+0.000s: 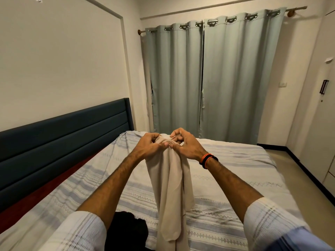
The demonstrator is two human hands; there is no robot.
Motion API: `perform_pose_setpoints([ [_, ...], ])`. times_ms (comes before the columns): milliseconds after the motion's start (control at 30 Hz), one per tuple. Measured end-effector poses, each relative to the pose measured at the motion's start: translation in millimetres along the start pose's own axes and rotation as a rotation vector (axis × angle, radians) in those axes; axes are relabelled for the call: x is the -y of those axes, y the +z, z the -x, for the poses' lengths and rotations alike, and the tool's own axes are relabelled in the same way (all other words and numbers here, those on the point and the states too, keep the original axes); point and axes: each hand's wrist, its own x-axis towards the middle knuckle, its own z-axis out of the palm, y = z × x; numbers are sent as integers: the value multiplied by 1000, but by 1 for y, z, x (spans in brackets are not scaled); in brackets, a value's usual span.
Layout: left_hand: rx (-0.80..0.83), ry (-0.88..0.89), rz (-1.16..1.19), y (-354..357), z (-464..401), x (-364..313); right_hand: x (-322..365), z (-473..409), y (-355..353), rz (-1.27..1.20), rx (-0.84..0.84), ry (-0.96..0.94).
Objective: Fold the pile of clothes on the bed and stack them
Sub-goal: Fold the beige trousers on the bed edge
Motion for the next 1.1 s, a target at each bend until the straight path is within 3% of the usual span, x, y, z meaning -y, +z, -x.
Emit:
perform_pose_setpoints([
  [300, -45, 52, -121, -7, 3, -11, -24, 15, 2, -27, 10, 54],
  [567, 22, 127, -350, -11, 8, -22, -38, 27, 21, 167, -175, 49],
  [733, 35, 130, -370, -12, 8, -23, -40, 32, 34, 87, -84, 31],
  [967, 47, 110, -349, -24, 7, -19, -46, 34, 38, -69, 209, 123],
  [1100, 25, 101, -335, -28, 10, -19, -45, 38, 40, 47, 344, 120],
])
